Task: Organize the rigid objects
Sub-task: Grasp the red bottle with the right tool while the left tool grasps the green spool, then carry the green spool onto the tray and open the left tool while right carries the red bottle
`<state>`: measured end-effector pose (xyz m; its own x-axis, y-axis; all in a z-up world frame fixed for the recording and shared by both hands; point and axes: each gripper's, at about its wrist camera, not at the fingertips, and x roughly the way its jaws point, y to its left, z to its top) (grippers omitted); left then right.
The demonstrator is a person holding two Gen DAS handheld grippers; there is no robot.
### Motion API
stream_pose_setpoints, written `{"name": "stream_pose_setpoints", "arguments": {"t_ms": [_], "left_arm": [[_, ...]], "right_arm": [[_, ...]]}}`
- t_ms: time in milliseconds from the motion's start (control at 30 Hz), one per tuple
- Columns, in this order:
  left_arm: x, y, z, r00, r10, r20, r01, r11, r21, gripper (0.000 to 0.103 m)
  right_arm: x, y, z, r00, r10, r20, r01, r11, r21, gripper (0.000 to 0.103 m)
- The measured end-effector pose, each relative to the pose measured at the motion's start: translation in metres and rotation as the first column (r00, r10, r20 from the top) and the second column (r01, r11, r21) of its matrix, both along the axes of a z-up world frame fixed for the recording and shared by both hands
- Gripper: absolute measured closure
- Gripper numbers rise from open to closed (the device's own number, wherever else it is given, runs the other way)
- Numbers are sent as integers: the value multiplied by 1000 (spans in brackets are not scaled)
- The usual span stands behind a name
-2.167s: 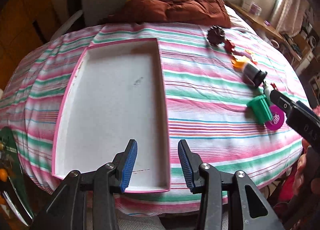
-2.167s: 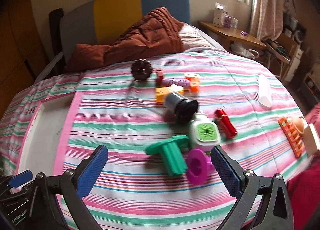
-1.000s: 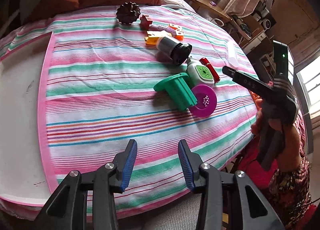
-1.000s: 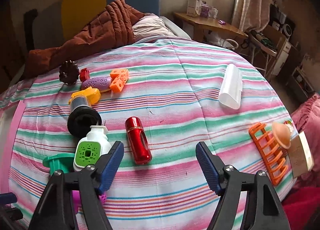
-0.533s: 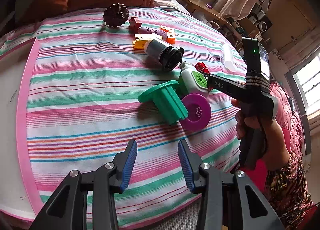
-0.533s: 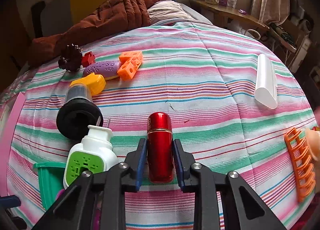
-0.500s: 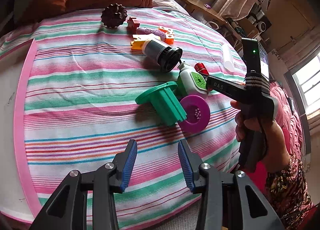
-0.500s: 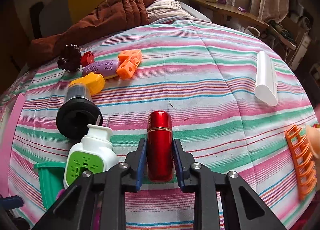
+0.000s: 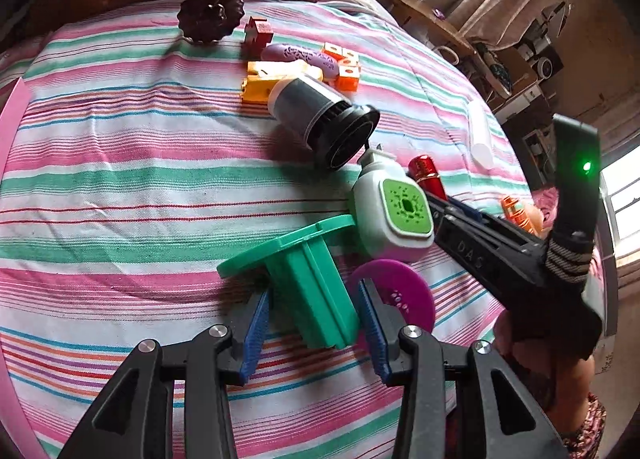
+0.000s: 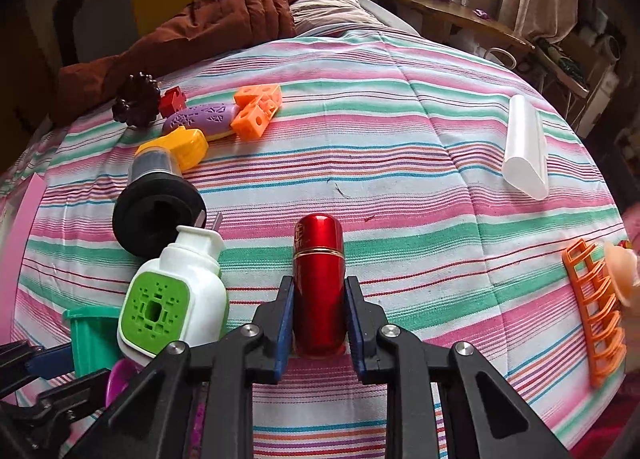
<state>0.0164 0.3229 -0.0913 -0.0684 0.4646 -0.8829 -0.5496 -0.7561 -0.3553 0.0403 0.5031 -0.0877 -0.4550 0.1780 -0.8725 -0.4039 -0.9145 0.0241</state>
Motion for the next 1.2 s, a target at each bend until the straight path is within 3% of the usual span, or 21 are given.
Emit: {"name": "stream_pose_setpoints", "arguments": {"t_ms": [200,333,400,800,1200], "left_arm": [[-1,-22,6,997,18,-80,-20,999,-25,61],[0,-21,6,992,-21,-127,17,999,-32,64],[3,-21,5,990,-41,-132,38,999,-26,73],[1,-47,34,976,-44,-213,43,999,-5,74],[-2,-69,39,975,-14,-224,21,999,28,74]], "right_arm": [[1,2,1,1000,-15,6,15,1000,-26,79],[1,0,1,1000,-14,8,14,1000,-17,79],[2,0,1,1000,-17,8,17,1000,-16,79],[5,0,1,999,-34,-6,34,999,-25,79],[10,2,3,998,-57,-14,57,998,-28,79]]}}
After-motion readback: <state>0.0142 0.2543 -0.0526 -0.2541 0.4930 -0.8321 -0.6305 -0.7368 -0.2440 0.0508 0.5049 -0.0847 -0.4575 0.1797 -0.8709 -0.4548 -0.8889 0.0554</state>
